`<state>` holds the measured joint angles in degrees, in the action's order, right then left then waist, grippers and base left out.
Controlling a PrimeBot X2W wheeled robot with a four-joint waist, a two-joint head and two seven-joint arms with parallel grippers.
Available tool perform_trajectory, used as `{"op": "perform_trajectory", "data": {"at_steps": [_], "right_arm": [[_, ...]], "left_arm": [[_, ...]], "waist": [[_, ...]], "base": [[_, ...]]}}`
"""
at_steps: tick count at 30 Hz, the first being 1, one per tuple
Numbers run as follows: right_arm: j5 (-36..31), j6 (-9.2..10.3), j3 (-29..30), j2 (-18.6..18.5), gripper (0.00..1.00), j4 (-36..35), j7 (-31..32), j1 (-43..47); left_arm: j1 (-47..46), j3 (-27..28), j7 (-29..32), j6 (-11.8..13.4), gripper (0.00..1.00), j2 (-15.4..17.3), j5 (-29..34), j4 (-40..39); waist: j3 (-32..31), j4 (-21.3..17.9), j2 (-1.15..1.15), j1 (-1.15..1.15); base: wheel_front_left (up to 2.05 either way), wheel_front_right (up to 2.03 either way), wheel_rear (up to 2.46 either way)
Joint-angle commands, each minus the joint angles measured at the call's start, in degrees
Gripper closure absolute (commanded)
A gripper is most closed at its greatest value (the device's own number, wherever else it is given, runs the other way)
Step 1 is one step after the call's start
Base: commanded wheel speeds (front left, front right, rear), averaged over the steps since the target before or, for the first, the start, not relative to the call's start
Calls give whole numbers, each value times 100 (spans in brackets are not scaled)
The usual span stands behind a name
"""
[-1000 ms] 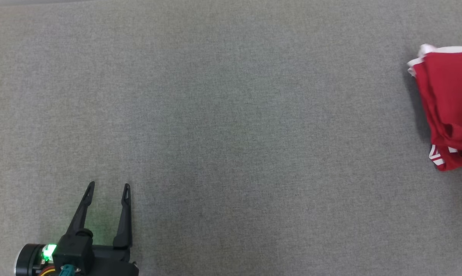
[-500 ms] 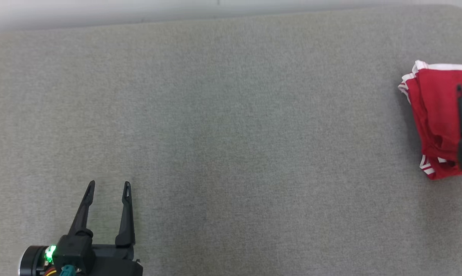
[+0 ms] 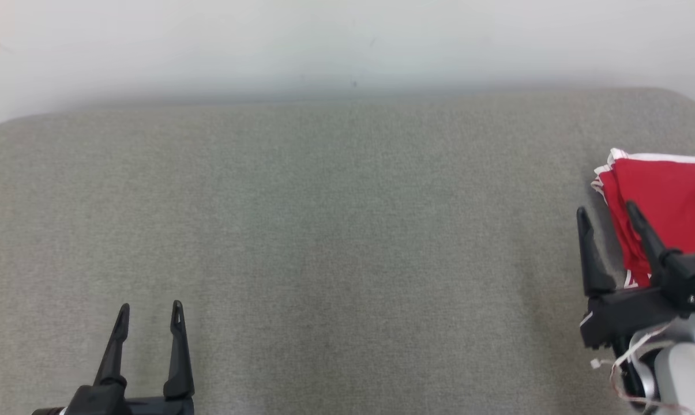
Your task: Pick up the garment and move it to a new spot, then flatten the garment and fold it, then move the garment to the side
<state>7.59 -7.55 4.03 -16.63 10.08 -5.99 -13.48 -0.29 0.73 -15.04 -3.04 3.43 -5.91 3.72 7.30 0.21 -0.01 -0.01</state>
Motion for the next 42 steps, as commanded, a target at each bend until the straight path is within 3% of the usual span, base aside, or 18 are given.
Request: {"op": "perform_trajectory", "data": {"at_steps": [1,10,17,42], "right_arm": [[44,13,38,134,0,-130,-6,163],[20,13,227,738,0,-671,-32,1070],[-41,13,87,1108,0,-643,-190,1537],[-111,13,-131,1143,0,-123,-463,1413]], "left_arm": [[54,35,-17,25,0,-20,-46,-27],[299,53,-17,-29,0,-44,-162,32],[470,137,-16,-28,0,-54,-236,131],[651,144,-16,87,0,-59,-288,230]], "waist": [[-186,105,1,1],[-458,94,1,1],[-591,-47,1,1],[-691,-169,1,1]], "base": [[0,0,0],[0,0,0],[0,0,0],[0,0,0]]}}
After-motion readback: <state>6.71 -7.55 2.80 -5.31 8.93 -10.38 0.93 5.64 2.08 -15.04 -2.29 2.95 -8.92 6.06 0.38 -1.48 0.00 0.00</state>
